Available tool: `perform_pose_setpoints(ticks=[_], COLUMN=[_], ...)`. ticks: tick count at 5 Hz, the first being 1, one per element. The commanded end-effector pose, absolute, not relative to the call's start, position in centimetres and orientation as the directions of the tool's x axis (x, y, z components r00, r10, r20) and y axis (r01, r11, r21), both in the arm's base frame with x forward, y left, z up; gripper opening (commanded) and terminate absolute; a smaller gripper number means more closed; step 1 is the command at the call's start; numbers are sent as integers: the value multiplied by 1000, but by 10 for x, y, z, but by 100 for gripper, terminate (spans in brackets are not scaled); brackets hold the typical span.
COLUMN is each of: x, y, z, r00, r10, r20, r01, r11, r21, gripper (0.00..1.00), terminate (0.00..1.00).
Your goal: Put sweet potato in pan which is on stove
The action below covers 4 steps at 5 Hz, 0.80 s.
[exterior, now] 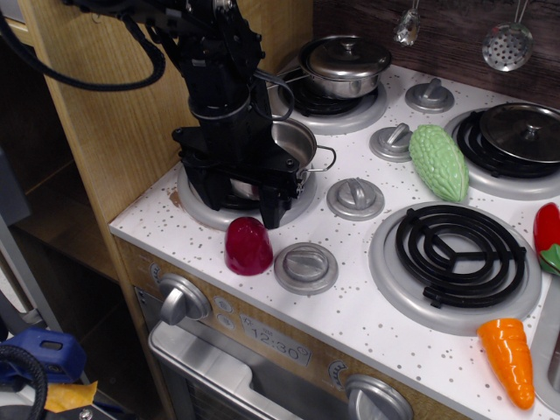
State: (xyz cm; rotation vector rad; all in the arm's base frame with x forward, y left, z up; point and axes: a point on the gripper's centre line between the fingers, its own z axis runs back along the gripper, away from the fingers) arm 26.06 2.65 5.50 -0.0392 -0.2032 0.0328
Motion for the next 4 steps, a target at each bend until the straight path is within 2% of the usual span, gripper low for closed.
perform_pose_setpoints(ticks=[1, 2, 4], x=[261, 260, 261], y=[26, 33, 41], z=[55, 43, 22], r00=[979, 973, 957], r10=[37, 38, 12], r20=[201, 226, 289], r01=[-29, -26, -2], r11=[999, 998, 999], r21=[-42, -58, -35], gripper=[100, 100, 100], terminate=[0, 0, 0])
